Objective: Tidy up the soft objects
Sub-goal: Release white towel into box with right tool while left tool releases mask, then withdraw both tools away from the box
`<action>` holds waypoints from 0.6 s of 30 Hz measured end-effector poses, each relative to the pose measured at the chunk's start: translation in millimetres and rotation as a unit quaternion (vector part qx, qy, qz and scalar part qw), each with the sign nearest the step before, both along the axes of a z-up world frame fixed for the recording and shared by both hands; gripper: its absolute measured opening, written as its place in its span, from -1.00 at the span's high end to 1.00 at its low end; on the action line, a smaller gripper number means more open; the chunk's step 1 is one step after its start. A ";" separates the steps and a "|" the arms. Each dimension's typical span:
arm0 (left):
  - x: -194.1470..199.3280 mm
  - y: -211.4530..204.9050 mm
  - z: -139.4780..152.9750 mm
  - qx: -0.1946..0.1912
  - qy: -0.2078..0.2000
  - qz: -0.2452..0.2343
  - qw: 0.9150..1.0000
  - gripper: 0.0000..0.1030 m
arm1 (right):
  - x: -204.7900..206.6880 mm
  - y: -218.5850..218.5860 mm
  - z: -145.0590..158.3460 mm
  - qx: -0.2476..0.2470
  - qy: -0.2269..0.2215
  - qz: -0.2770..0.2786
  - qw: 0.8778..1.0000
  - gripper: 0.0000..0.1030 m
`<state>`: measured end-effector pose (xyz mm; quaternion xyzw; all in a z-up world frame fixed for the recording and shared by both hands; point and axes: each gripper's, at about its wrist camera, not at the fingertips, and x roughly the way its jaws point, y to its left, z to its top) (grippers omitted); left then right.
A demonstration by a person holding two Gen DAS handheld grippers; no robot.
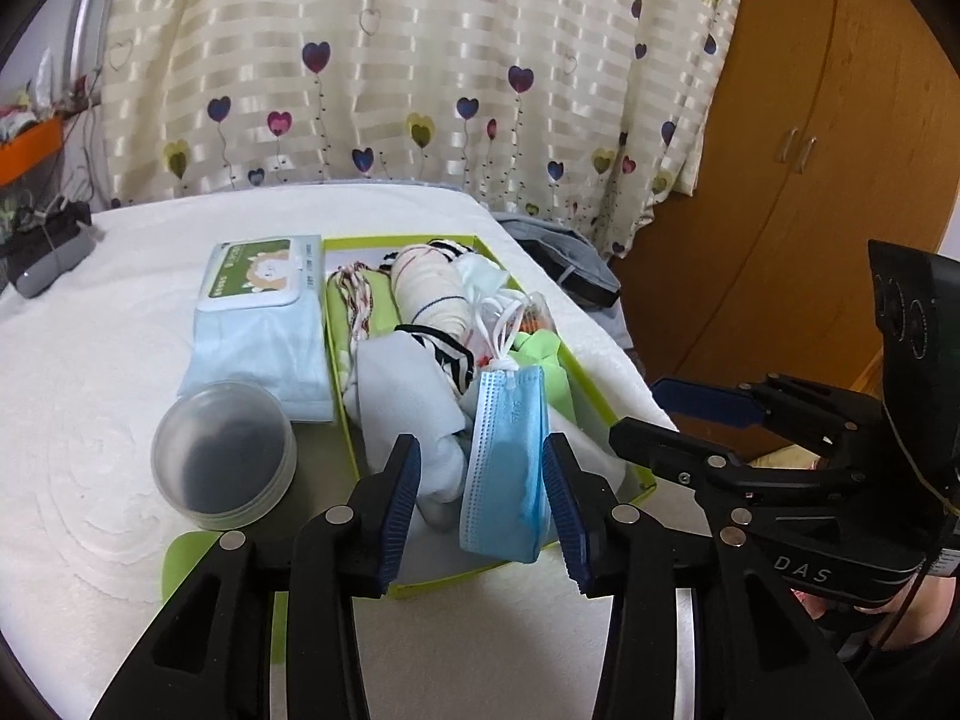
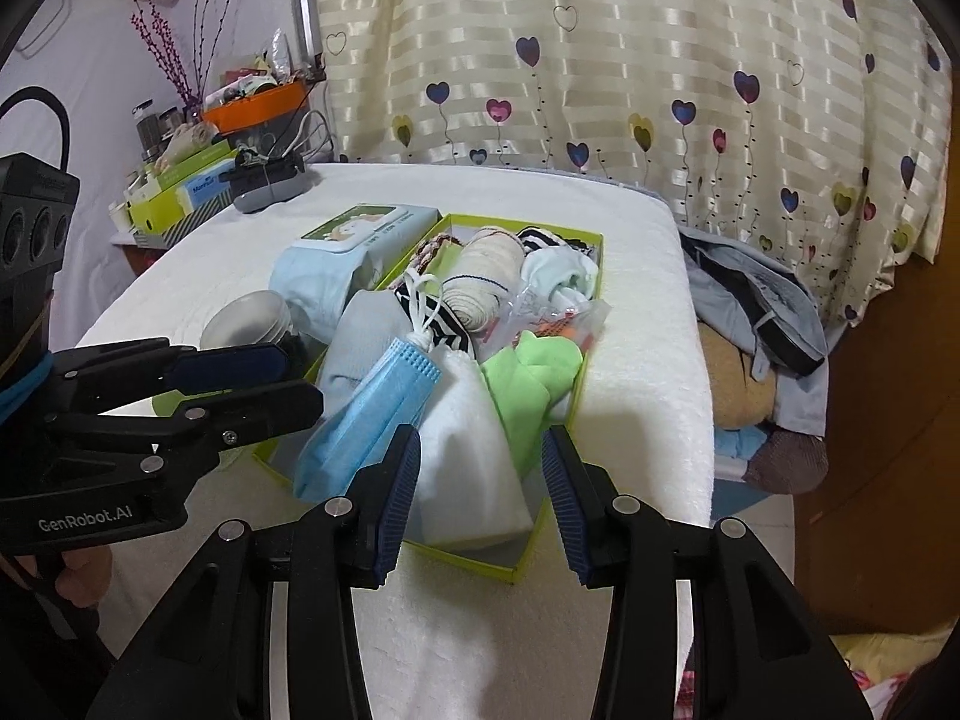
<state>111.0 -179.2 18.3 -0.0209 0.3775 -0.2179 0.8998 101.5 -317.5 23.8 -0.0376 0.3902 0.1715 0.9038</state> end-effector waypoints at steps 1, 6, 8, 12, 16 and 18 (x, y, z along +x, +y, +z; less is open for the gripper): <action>-1.5 0.4 0.8 0.001 -0.001 0.001 1.000 0.21 | -1.4 -0.2 1.0 0.001 -0.001 -0.001 1.000 0.15; -12.2 5.0 7.5 0.006 -0.011 0.008 1.000 0.21 | -14.4 2.4 8.0 -0.001 -0.007 -0.019 1.000 0.15; -17.7 6.5 10.6 0.007 -0.017 0.010 1.000 0.21 | -21.1 3.1 10.7 0.004 -0.009 -0.027 1.000 0.15; -31.6 10.7 15.2 0.012 -0.028 0.019 0.999 0.21 | -34.7 6.3 15.9 0.009 -0.017 -0.041 0.999 0.15; -45.5 14.3 15.8 0.019 -0.032 0.025 0.999 0.21 | -46.6 15.4 19.6 0.011 -0.021 -0.043 0.999 0.15; -53.8 16.6 15.3 0.024 -0.035 0.030 0.999 0.21 | -52.4 20.2 19.0 0.013 -0.020 -0.039 0.999 0.15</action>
